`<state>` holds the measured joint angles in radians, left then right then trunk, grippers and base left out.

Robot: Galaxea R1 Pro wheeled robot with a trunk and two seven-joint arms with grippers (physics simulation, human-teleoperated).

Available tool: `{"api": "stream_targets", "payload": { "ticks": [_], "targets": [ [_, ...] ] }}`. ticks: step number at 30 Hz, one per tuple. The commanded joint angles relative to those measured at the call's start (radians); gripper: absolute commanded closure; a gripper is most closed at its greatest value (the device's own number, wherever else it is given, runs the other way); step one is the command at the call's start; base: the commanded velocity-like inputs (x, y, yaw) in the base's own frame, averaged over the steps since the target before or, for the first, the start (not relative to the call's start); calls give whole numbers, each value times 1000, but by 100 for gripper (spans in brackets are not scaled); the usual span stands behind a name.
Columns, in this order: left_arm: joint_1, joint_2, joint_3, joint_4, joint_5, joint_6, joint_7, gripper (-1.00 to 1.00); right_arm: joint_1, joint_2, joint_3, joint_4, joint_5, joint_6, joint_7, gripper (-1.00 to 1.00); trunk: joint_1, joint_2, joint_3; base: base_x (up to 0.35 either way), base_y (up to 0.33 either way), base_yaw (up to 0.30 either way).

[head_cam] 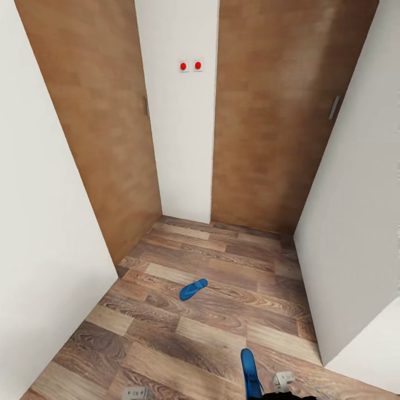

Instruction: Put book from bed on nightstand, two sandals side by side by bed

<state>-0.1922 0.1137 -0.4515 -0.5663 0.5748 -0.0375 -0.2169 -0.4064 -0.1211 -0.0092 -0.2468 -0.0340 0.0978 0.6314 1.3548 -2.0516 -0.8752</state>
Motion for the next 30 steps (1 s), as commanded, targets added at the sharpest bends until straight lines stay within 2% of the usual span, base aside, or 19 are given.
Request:
{"api": "stream_targets", "payload": {
  "ticks": [1, 9, 30],
  "targets": [
    [-1, 1, -7, 0, 10, -4, 1, -100, 0, 0, -2, -2, -4, 10, 5, 100, 0, 0, -1, 0, 0, -160],
    [-1, 3, -7, 0, 11, -4, 1, -100, 0, 0, -2, -2, -4, 11, 5, 100, 0, 0, -1, 68, 0, -104],
    [-1, 3, -7, 0, 11, -2, 1, -100, 0, 0, -2, -2, -4, 11, 5, 100, 0, 0, -1, 319, 7, -3]
  ]
}}
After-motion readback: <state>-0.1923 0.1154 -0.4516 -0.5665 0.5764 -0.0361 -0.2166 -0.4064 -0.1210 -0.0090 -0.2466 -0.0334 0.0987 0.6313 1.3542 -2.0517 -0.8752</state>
